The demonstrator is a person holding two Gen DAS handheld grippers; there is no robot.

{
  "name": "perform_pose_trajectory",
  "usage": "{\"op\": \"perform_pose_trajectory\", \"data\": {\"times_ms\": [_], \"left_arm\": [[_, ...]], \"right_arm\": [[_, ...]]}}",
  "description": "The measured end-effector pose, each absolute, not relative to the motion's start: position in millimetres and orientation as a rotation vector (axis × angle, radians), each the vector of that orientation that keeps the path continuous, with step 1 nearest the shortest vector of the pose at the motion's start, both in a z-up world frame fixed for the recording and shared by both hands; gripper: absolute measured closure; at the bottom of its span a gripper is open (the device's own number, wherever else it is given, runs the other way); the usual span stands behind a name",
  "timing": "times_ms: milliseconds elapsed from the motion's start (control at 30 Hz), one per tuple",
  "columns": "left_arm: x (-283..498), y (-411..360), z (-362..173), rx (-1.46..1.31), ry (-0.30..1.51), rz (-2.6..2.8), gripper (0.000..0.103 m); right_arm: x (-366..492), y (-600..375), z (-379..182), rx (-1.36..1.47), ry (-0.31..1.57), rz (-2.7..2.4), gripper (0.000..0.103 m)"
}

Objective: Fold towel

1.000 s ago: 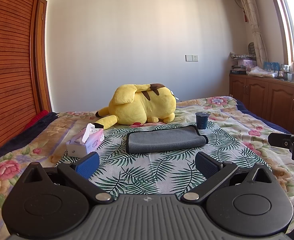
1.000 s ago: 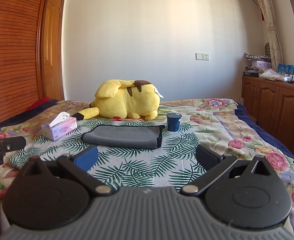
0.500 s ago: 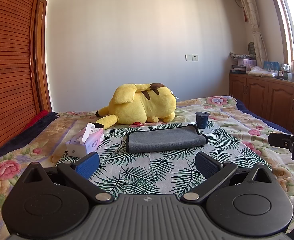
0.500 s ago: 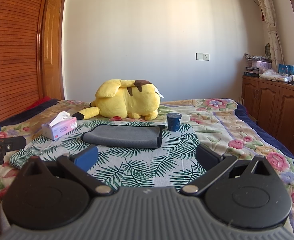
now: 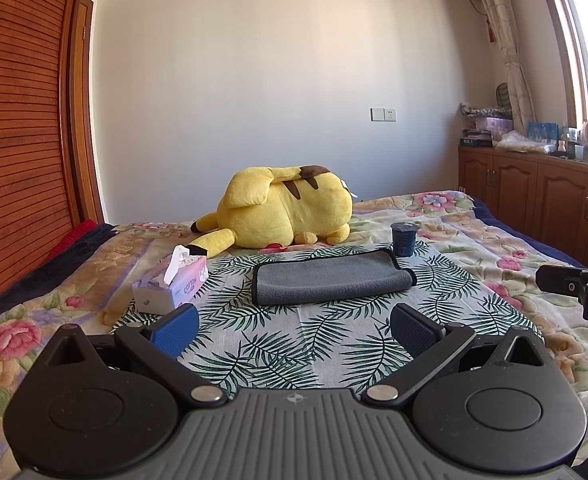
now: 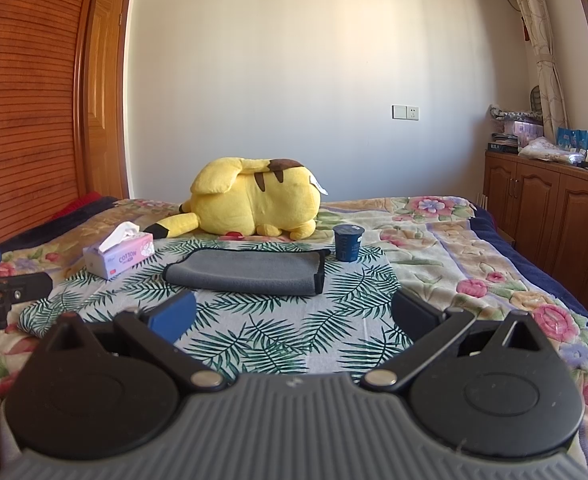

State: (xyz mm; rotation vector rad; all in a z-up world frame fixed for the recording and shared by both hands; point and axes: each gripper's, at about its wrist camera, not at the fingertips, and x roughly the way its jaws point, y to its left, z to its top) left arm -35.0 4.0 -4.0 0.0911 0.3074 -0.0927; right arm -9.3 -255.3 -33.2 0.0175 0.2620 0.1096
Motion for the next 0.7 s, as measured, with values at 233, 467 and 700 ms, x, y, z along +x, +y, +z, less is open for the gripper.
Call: {"op": "perform_pose_trajectory", "data": {"times_ms": [233, 467, 700], "left_arm": [[-35.0, 3.8, -3.9, 0.092, 0.307, -0.092, 0.016], [-35.1, 3.6, -3.8, 0.092, 0.307, -0.092, 0.016], [-34.3, 7.0, -6.5, 0.095, 0.310, -0.094, 0.016]], "right_arm": [[-9.1, -255.4, -33.3, 0.017, 0.262, 0.110, 0.000], [-9.0, -255.5, -33.2, 0.017, 0.262, 0.110, 0.000], [-9.0, -255.5, -33.0, 0.017, 0.262, 0.110, 0.000]]}}
